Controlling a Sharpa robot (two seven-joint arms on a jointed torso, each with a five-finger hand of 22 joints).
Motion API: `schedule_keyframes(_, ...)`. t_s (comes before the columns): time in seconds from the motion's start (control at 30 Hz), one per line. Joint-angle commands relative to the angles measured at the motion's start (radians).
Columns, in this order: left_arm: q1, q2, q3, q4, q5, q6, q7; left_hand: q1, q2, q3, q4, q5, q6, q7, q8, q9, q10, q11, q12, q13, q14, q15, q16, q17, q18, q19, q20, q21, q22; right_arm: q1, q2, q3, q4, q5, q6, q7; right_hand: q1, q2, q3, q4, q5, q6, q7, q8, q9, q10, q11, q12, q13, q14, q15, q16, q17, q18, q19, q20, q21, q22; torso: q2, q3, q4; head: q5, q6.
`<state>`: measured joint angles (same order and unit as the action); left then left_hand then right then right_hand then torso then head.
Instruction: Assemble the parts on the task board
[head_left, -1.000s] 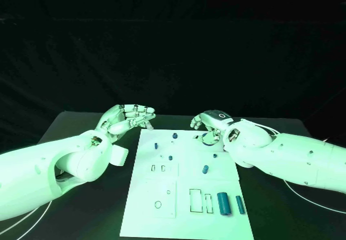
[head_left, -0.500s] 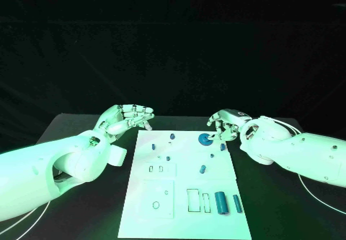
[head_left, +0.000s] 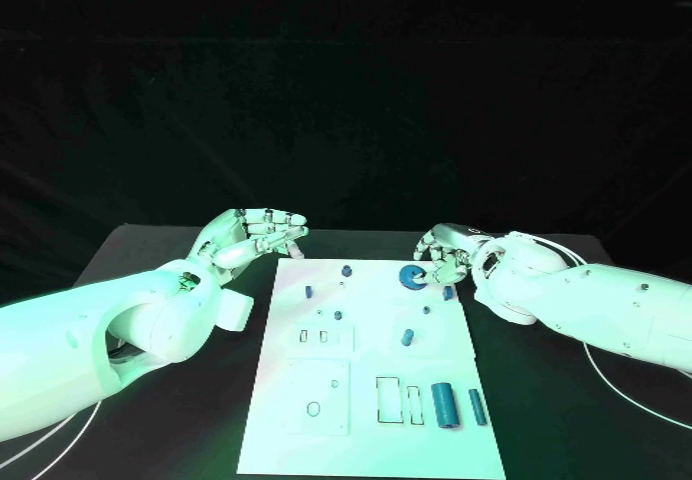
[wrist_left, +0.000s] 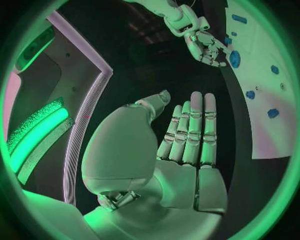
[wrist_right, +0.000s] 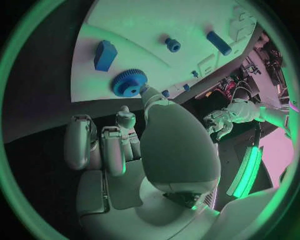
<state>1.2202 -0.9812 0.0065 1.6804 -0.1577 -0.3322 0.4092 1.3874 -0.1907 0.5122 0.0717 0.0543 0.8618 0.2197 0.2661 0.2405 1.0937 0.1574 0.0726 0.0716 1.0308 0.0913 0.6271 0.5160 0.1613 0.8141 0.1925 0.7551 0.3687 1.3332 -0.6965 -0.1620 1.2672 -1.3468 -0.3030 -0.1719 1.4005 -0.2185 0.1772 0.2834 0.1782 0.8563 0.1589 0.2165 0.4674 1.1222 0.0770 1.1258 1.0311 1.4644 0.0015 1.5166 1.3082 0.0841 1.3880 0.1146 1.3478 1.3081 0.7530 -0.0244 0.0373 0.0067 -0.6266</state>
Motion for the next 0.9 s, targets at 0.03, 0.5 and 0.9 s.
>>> schedule_keyframes(0.03, 0.002, 0.003, 0.001, 0.001, 0.004, 0.020, 0.004, -0.001, 0.006, 0.007, -0.001, 0.001, -0.007, 0.012, -0.005, 0.001, -0.005, 0.005, -0.005, 0.001, -0.009, 0.001, 0.006, 0.001, 0.018, -0.005, -0.001, 0.003, 0.001, -0.004, 0.009, 0.000, -0.013, 0.027, 0.040, 0.002, 0.001, 0.009, 0.004, 0.004, 0.006, -0.005, -0.002, 0.006, 0.001, 0.010, 0.000, 0.006, 0.006, 0.081, 0.004, 0.006, 0.156, -0.020, 0.004, -0.001, 0.004, 0.035, 0.001, 0.0006, 0.0013, 0.000, -0.004)
schedule_keyframes(0.5, 0.002, 0.004, 0.001, -0.001, 0.004, 0.026, 0.004, -0.001, 0.007, 0.008, -0.001, 0.001, -0.007, 0.012, -0.005, 0.002, -0.006, 0.005, -0.005, 0.001, -0.009, 0.000, 0.008, 0.002, 0.018, -0.006, -0.001, 0.006, 0.003, -0.016, 0.024, -0.001, -0.034, 0.034, 0.065, 0.009, 0.004, 0.019, 0.024, 0.002, 0.024, 0.006, -0.006, 0.017, 0.002, 0.048, -0.004, 0.059, 0.061, 0.087, 0.002, 0.019, 0.182, -0.027, 0.023, -0.003, 0.027, 0.061, 0.000, 0.0002, -0.0011, 0.000, -0.008)
schedule_keyframes(0.9, 0.002, 0.007, 0.001, -0.005, 0.007, 0.032, 0.002, 0.000, 0.010, 0.009, -0.001, 0.001, -0.007, 0.012, -0.005, 0.002, -0.006, 0.005, -0.005, 0.001, -0.008, 0.000, 0.011, 0.003, 0.019, -0.006, -0.001, 0.009, 0.005, -0.020, 0.032, -0.002, -0.035, 0.005, 0.047, -0.005, 0.041, 0.071, 0.194, -0.023, -0.010, 0.063, -0.027, 0.041, -0.006, 0.119, -0.025, 0.129, 0.143, 0.088, -0.016, 0.022, 0.188, -0.035, 0.048, -0.019, 0.058, 0.101, 0.001, 0.0005, -0.0003, 0.000, -0.013)
